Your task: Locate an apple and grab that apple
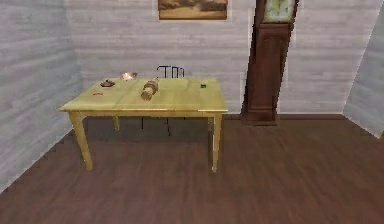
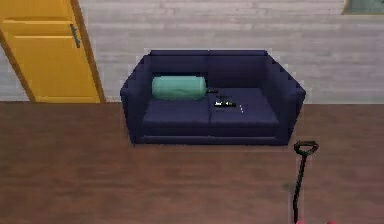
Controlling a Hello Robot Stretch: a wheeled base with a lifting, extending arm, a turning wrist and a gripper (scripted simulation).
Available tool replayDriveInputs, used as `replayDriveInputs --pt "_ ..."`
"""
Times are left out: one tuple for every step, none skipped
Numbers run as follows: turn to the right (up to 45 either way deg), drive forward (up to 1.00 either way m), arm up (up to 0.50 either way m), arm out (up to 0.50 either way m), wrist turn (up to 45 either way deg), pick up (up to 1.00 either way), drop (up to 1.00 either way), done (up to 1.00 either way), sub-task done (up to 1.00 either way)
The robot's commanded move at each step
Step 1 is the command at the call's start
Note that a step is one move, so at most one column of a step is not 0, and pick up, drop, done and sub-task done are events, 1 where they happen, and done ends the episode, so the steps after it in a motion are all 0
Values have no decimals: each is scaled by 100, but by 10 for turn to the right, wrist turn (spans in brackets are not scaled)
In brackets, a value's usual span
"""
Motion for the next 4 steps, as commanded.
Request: replayDriveInputs --pt "-450 0 0 0 0 0 0 0 0" --pt "-300 0 0 0 0 0 0 0 0" --pt "0 15 0 0 0 0 0 0 0" --pt "-450 0 0 0 0 0 0 0 0"
